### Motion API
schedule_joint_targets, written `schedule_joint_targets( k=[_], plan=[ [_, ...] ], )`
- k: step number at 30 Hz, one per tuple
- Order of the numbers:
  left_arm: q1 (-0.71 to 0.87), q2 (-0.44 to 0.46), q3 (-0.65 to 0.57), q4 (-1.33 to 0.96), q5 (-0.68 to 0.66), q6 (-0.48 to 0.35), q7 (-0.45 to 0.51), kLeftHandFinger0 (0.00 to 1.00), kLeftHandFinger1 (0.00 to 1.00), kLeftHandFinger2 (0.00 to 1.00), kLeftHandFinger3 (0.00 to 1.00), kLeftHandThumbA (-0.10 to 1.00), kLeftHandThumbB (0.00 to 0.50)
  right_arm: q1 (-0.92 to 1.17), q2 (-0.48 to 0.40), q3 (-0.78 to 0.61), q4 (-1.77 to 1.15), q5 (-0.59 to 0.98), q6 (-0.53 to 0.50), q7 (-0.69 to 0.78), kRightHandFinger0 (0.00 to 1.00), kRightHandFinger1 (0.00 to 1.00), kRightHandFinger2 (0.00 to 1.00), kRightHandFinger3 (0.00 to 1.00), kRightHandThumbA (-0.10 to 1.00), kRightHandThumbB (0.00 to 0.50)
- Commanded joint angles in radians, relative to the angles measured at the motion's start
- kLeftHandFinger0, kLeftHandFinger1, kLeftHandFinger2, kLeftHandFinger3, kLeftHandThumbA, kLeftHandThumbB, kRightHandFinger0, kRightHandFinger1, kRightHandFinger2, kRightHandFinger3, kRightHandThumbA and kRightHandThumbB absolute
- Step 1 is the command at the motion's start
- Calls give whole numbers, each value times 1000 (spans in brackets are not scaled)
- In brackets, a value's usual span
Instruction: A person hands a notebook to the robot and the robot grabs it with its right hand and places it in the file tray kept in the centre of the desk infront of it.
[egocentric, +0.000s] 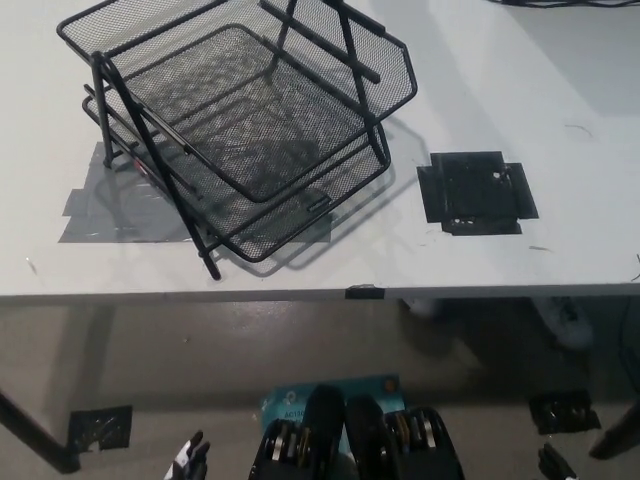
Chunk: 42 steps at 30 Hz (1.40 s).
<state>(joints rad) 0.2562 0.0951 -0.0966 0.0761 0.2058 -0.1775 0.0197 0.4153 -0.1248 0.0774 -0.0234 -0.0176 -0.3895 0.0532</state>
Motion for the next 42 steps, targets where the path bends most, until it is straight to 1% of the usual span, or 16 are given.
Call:
schedule_joint_targets(
  k=[1,3,6,7,8,12,14,18,20,24,26,32,38,40,41,42],
  plan=[
    [-47,-8,15,-34,7,-21,23,1000,1000,1000,1000,1000,464,-39,-8,-15,-56,22,-29,10,921,1000,1000,1000,1000,180],
    [-60,-8,18,-25,10,-31,26,1000,1000,1000,1000,1000,464,-48,-8,-17,-59,25,-30,11,933,1000,1000,1000,1000,176],
    [-75,-8,21,-33,21,-15,28,1000,1000,1000,1000,1000,476,-62,-5,-20,-66,16,-14,6,931,1000,1000,1000,1000,191],
    [-80,-9,22,-35,20,-10,27,1000,1000,1000,1000,1000,467,-69,-4,-21,-65,16,-13,5,926,1000,1000,1000,1000,186],
    [-81,-9,23,-37,17,-10,25,1000,1000,1000,1000,1000,457,-73,-3,-23,-60,15,-18,3,923,1000,1000,1000,1000,196],
    [-128,-17,36,-17,9,-15,31,1000,1000,1000,1000,1000,454,-126,-6,-30,-57,13,1,2,923,1000,1000,1000,1000,208],
    [-149,-20,46,-18,4,-7,29,1000,1000,1000,1000,1000,467,-155,-10,-32,-59,10,13,5,930,1000,1000,1000,1000,201],
    [-171,-21,64,-20,7,-8,35,1000,1000,1000,1000,1000,472,-199,-7,-31,-56,3,15,5,897,1000,1000,1000,1000,198],
    [-181,-19,72,-14,5,-18,34,1000,1000,1000,1000,1000,454,-217,-4,-30,-47,-1,10,3,884,1000,1000,1000,1000,198],
    [-194,-18,81,-7,9,-18,34,1000,1000,1000,1000,1000,453,-228,-3,-27,-51,-4,25,3,876,1000,1000,1000,1000,193],
    [-197,-17,82,-2,13,-25,36,1000,1000,1000,1000,1000,450,-229,-4,-25,-51,-2,28,6,883,1000,1000,1000,1000,189],
    [-198,-18,88,9,20,-44,41,1000,1000,1000,1000,1000,473,-231,-1,-23,-48,6,34,9,888,1000,1000,1000,1000,191],
    [-193,-20,96,0,23,-39,38,1000,1000,1000,1000,1000,478,-233,1,-22,-39,1,20,7,907,1000,1000,1000,1000,172],
    [-191,-17,99,-2,21,-37,36,1000,1000,1000,1000,1000,472,-232,25,-35,-26,-39,-19,-32,1000,1000,1000,1000,993,196],
    [-186,-15,103,-7,18,-33,33,1000,1000,1000,1000,1000,477,-227,62,-56,-25,-137,-67,-104,1000,1000,1000,1000,995,268],
    [-182,-14,105,-11,16,-28,32,1000,1000,1000,1000,1000,478,-223,77,-61,-39,-190,-80,-143,1000,1000,1000,1000,1000,281]
  ],
)
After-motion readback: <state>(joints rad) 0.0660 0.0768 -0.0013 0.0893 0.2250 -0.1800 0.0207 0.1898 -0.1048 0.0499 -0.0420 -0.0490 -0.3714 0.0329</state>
